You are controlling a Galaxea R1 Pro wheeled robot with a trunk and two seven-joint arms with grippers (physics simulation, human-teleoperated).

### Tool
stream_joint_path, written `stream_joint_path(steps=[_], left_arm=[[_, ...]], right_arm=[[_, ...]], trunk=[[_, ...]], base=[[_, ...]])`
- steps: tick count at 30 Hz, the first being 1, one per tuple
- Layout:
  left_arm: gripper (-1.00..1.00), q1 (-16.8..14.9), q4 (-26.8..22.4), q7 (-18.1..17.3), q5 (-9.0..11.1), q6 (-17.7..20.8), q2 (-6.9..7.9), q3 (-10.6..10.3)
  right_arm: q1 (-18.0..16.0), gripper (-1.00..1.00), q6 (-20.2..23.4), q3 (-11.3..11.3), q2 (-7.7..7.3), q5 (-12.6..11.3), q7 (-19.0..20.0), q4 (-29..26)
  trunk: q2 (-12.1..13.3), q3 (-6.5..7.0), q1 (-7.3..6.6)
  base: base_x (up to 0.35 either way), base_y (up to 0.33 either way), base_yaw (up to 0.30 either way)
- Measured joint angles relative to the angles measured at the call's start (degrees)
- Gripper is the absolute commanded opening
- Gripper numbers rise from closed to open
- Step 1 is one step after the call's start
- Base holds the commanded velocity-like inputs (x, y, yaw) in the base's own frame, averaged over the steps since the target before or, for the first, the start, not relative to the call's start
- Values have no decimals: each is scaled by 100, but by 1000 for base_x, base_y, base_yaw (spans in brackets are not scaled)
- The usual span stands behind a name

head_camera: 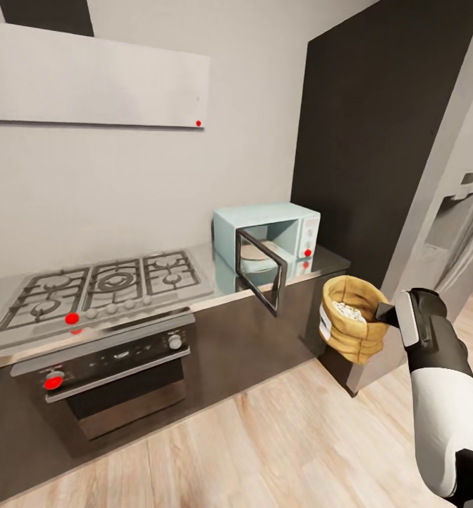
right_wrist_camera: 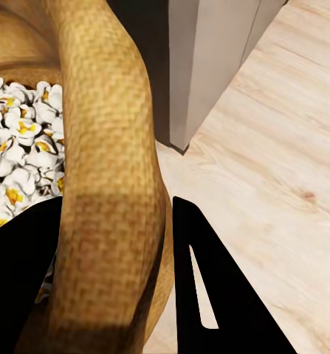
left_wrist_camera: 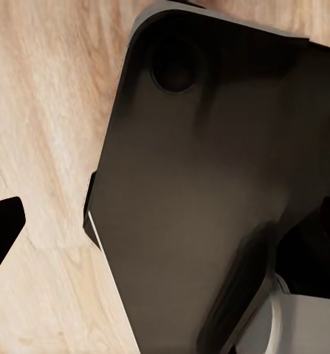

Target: In the kitchen, take the popcorn bag from the countertop, put it into the microwave, and heat it until the popcorn is cooked so the cooked popcorn ends up inside the bag.

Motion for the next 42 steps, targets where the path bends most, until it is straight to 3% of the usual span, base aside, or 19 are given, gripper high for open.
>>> stream_joint_path(steps=[12,19,40,42], left_arm=[[100,0,-8,0,-15,-40,-8,12],[100,0,-15,0,-12,-50,-3,16],[100,0,-39,35,0,-52,-9,24],[100,0,-25,49,9,-51,-77,24]], right_arm=[[0,-100,0,9,-10,1,-2,29],[-2,-100,-2,9,-2,-1,-8,87],[0,-100,-1,18,-19,3,1,52],[0,-100,0,18,-15,-2,1,43]], trunk=[[0,0,0],[0,0,1],[0,0,3],[1,0,6]], base=[[289,-171,10],[219,-178,244],[49,-151,232],[-269,-133,1]])
